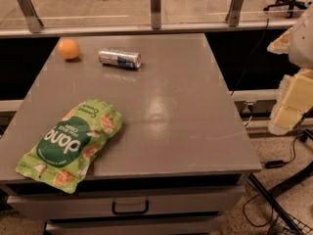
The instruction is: Pick redbull can
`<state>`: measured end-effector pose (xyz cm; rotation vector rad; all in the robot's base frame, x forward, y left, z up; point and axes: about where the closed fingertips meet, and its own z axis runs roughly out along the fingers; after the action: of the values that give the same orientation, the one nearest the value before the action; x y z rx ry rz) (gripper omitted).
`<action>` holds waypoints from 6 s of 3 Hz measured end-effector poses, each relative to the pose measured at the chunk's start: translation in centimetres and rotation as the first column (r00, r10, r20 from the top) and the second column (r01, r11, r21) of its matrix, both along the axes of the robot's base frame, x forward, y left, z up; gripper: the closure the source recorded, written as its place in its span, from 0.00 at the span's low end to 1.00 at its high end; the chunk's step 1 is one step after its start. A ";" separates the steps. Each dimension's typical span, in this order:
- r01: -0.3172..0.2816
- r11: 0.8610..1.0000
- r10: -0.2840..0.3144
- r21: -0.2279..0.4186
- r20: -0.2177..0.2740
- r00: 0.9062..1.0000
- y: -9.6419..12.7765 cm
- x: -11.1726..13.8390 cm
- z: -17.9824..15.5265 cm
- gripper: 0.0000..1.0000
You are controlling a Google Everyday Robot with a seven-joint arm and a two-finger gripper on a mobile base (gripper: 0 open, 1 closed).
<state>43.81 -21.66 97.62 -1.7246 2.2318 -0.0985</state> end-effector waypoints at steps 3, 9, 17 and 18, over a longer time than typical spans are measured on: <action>-0.091 0.990 0.088 0.109 0.036 0.995 5.3 6.8 0.6 0.00; -0.200 0.972 0.204 0.124 -0.022 0.979 27.3 24.9 -7.3 0.00; -0.313 0.950 0.313 0.009 -0.040 0.949 30.8 28.2 -7.4 1.00; -0.359 0.933 0.360 0.034 -0.015 0.933 30.4 26.2 -5.1 1.00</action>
Offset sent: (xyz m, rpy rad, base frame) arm 0.0752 0.0532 0.0107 0.1401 -0.0183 0.0934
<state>70.01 8.78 92.54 -2.0921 1.8801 0.0381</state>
